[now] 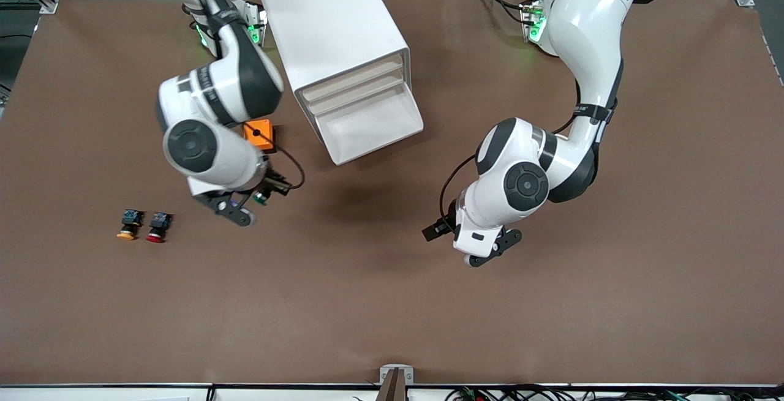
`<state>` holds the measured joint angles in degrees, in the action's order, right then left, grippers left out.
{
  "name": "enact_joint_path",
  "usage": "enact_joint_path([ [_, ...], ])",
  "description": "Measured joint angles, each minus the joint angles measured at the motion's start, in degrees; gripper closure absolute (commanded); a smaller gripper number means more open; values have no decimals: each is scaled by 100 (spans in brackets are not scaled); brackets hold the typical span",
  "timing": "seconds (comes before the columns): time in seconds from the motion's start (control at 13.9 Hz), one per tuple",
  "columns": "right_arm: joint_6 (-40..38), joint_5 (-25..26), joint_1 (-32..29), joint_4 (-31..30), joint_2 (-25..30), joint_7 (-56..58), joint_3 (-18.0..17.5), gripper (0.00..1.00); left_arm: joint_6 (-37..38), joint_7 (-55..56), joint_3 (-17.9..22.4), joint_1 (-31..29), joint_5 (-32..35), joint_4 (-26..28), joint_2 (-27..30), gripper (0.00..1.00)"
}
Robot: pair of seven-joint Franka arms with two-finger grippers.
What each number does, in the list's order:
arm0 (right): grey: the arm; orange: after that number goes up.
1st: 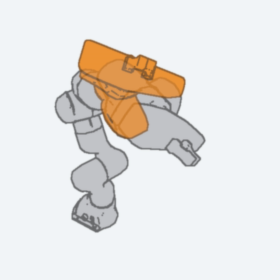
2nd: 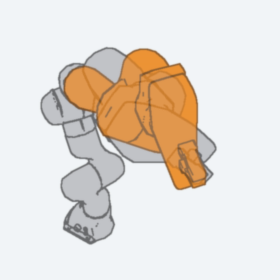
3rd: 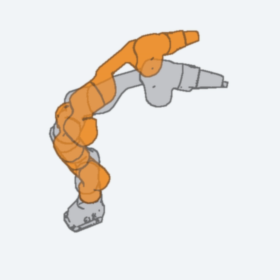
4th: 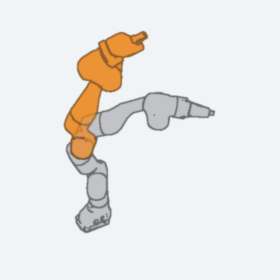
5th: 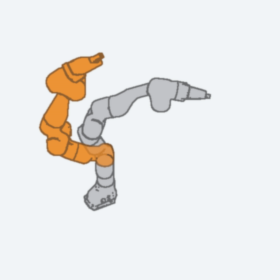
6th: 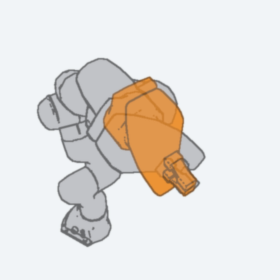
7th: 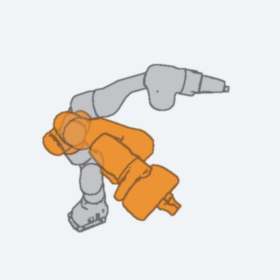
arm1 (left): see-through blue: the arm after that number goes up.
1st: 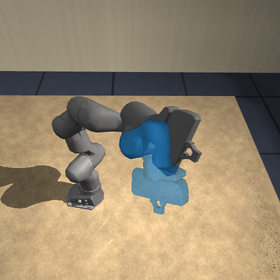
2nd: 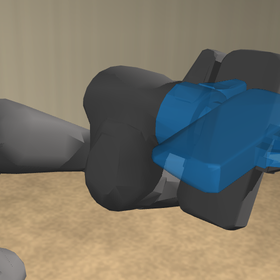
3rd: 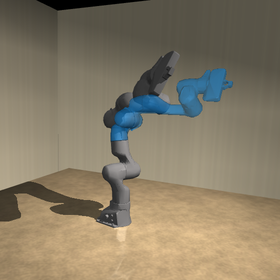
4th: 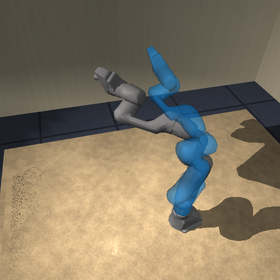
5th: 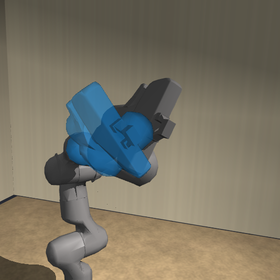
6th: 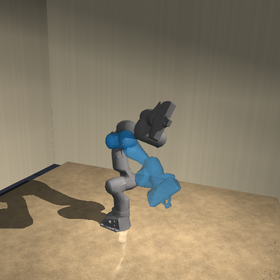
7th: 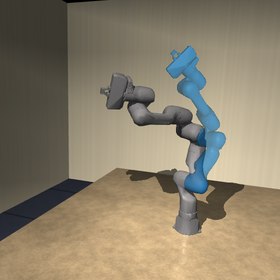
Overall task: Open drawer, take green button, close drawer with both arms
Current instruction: 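Lift the green button and carry it beside the red button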
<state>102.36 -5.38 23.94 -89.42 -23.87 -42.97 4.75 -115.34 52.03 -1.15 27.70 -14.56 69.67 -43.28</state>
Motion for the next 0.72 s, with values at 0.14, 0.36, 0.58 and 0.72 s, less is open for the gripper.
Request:
enact_joint_path([
  [0.14,460,206,-405,-286,-7,1058,2,100,-97,-4,-1,66,56,15,-9,0],
  [0.36,1639,609,-1048,-1055,-40,2468,7,100,-185,-4,0,155,73,36,-36,0],
  [0.58,2615,1107,-1431,-1724,-72,2856,3,100,-272,-4,1,197,80,82,-94,0],
  [0.72,3190,1296,-1505,-2084,-73,2870,2,100,-340,-4,1,236,83,91,-144,0],
])
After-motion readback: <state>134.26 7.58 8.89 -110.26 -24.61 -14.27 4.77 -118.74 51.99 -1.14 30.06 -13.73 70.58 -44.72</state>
